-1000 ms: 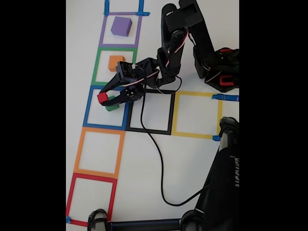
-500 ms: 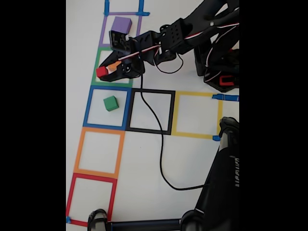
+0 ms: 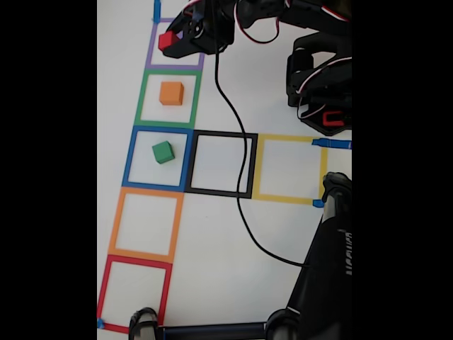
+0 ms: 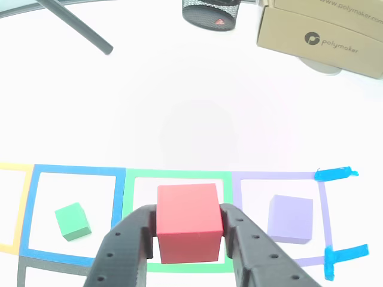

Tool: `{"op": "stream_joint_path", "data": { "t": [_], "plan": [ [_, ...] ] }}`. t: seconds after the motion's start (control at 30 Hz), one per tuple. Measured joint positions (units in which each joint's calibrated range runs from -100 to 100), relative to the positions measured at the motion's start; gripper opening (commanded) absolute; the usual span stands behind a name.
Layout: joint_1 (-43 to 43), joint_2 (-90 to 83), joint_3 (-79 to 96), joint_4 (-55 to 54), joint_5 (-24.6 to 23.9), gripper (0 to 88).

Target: Tower of hanoi

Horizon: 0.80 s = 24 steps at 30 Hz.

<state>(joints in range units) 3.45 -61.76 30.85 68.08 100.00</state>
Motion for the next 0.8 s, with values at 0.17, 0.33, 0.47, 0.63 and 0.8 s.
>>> {"op": "stream_joint_path", "data": {
  "t": [0.17, 0.33, 0.47, 0.63, 0.8],
  "plan": [
    [8.2, 0.8, -18.9, 13.3, 0.0, 2.7],
    [16.9, -1.4, -19.8, 16.0, 0.0, 2.6],
    [20.8, -5.2, -11.5, 12.7, 0.0, 2.6],
    [24.7, -8.4, 4.2, 1.3, 0.0, 2.6],
    [28.4, -7.5, 23.2, -17.7, 0.0, 2.6]
  ]
}}
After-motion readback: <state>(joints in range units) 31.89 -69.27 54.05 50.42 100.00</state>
